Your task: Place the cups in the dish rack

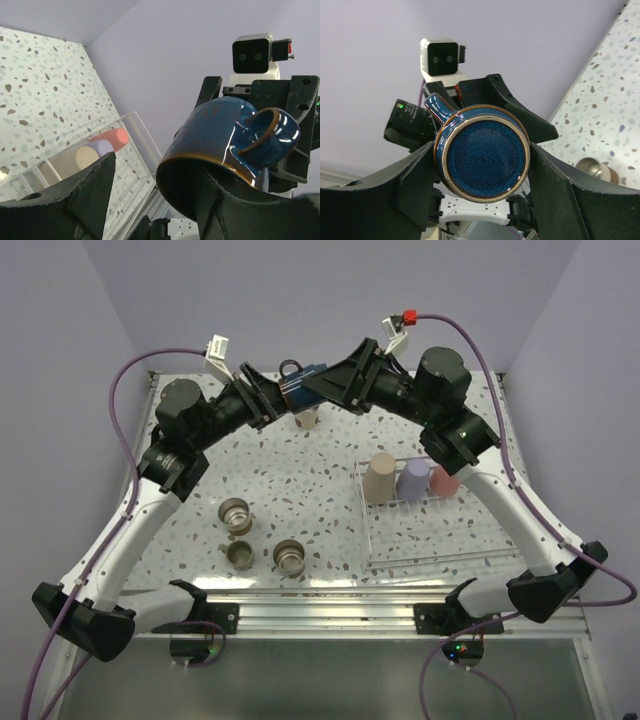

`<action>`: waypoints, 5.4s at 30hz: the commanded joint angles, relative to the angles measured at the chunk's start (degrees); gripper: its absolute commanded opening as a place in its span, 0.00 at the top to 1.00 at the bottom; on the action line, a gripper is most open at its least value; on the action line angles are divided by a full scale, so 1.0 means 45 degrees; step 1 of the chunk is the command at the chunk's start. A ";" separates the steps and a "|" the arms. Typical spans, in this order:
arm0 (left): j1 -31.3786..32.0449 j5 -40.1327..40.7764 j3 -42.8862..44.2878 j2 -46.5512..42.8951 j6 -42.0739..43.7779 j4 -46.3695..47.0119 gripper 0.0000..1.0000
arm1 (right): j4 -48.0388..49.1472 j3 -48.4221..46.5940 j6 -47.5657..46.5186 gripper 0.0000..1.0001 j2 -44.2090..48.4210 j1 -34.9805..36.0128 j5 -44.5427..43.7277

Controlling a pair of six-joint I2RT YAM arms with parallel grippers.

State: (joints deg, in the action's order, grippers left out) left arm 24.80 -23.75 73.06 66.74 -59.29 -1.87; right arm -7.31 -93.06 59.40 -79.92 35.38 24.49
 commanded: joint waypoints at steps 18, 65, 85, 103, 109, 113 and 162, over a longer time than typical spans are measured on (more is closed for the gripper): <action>-0.0452 0.2404 0.1558 -0.0710 0.4228 -0.6496 0.33 | -0.8391 0.0716 -0.7416 1.00 0.5101 -0.1807 -0.4463; -0.0452 0.4222 0.1558 0.0969 0.6514 -0.7690 0.24 | -0.6599 0.9780 -0.5387 1.00 0.4402 0.1240 -1.0071; -0.0452 0.4320 0.1539 0.1126 0.6749 -0.7769 0.24 | -0.6149 1.0347 -0.4274 0.99 0.2956 0.3037 -1.2337; -0.0452 0.4437 0.0953 0.0696 0.6730 -0.7885 0.24 | -0.7183 0.9391 -0.4234 0.04 0.3326 0.3311 -1.1927; -0.0452 0.4593 0.0972 0.0579 0.6671 -0.7983 0.24 | -0.7788 0.8786 -0.4293 0.02 0.4008 0.3311 -1.1946; -0.0452 0.4866 0.0992 0.0501 0.6729 -0.8275 0.24 | -0.8471 0.8083 -0.4312 0.01 0.4556 0.3330 -1.2063; -0.0608 0.9185 -0.7075 -0.0398 0.1904 -0.8278 1.00 | -1.3161 0.2672 -0.5328 0.01 0.6120 0.3311 -1.2493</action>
State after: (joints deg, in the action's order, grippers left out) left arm 22.48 18.26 41.60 64.73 -50.81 -43.68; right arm -66.08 -78.65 36.69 -52.12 49.98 -30.52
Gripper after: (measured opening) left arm 0.138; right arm 0.985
